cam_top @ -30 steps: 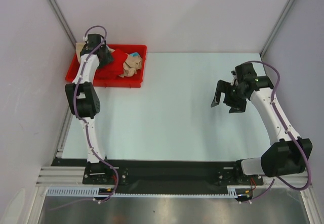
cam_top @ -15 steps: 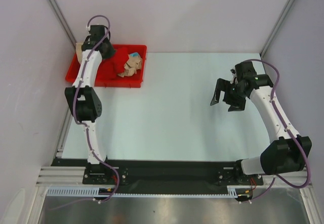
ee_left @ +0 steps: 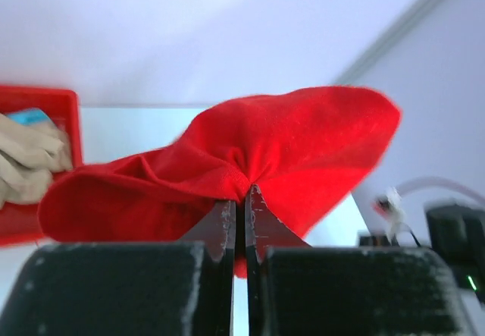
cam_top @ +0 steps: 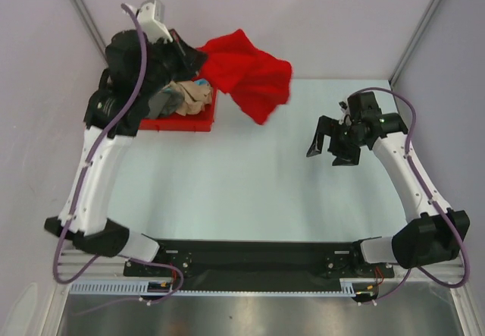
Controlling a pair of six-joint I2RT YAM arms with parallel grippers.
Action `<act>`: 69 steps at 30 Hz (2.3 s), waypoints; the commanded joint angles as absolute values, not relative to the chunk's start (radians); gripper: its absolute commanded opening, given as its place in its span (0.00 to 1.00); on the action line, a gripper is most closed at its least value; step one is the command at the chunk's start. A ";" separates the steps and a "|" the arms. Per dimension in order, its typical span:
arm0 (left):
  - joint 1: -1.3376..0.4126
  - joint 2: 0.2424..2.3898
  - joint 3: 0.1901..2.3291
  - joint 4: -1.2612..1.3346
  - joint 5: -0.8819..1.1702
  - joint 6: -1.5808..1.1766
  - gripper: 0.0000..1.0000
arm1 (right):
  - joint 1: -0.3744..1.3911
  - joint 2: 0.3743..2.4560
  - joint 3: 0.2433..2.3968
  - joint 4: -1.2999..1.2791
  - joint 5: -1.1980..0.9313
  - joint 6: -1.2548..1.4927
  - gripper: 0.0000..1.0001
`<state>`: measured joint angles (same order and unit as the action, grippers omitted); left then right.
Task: Fold and stack the t-shirts
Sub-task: Move the tshirt to the center of the board, then flatten the tshirt out
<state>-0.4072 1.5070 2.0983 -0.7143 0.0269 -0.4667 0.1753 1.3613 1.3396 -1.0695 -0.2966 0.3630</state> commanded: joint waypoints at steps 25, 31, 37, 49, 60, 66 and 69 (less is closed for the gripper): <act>-0.827 1.477 1.137 -0.594 0.120 -0.440 0.81 | 0.261 1.268 0.976 -0.879 -0.425 0.578 0.74; -0.833 1.633 1.210 -0.511 0.274 -0.390 0.75 | 0.181 1.335 0.960 -0.931 -0.293 0.635 0.78; -0.870 1.790 1.364 -0.509 0.371 -0.407 0.87 | 0.103 1.385 0.962 -0.923 -0.236 0.617 0.78; -0.913 1.974 1.480 -0.549 0.438 -0.425 0.44 | 0.087 1.512 0.927 -0.838 -0.199 0.601 0.57; -0.804 1.709 1.434 -0.627 0.140 -0.373 0.00 | 0.184 1.614 1.211 -0.857 -0.192 0.568 0.00; -0.629 1.376 1.442 -0.709 -0.024 -0.359 0.00 | 0.340 1.703 1.683 -0.969 -0.195 0.569 0.00; -0.607 1.217 1.486 -0.732 -0.069 -0.316 0.00 | 0.394 1.741 1.894 -1.048 -0.193 0.568 0.00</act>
